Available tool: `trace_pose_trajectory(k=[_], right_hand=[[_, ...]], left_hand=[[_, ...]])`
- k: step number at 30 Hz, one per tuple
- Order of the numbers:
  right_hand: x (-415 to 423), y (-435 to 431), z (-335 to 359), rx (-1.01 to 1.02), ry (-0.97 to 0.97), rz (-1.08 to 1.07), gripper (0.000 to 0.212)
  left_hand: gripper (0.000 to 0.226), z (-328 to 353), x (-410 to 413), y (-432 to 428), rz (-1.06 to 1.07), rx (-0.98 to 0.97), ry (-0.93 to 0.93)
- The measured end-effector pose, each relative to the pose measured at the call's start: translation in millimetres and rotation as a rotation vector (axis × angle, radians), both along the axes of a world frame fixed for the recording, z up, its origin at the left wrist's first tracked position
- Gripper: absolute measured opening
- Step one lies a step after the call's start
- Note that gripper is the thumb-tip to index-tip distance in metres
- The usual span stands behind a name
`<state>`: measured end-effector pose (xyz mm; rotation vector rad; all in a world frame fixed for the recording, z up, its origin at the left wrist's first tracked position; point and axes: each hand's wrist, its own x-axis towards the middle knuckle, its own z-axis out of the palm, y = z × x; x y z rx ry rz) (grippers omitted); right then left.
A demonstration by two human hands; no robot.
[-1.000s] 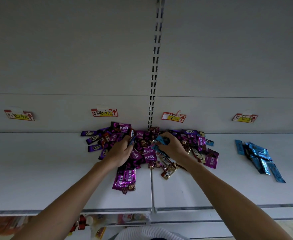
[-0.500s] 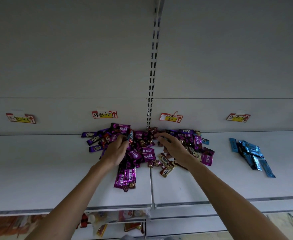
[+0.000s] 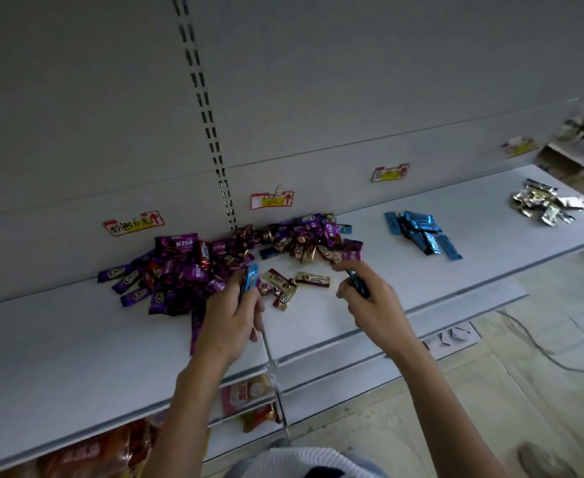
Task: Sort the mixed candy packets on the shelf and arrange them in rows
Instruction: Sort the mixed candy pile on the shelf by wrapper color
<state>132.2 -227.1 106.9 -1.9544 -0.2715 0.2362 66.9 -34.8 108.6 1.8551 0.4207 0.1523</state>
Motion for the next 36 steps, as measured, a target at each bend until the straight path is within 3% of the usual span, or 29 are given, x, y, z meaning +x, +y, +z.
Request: trace_pose_trajectory(k=[8,13,21,28,36], right_hand=[[-22.7,-86.5,-5.3,0.163,0.046,-0.146,0.031],[-21.2,-157.4,-13.7,0.085,0.069,-0.174,0.027],[0.2,-252.0,-30.0,0.033,0.159,-0.224,0.016],[51.1,-267.1,-36.9,0.008,0.216,-0.142,0.037],[160.2,-245.8,-39.8,-0.115,0.069,-0.11,0.016]], left_hand=[[0.023,-2.2,7.0,-74.7,-0.12,0.129,-0.052],[0.018,-10.6,19.3,-145.3,-0.144,0.132,-0.067],[0.034,-33.1,41.3,-245.5,-0.17,0.066,-0.04],[0.031,-44.3,80.0,-258.0,-0.094,0.099,0.047],[0.015,-49.3,160.6,-253.3,-0.02,0.25,0.119]])
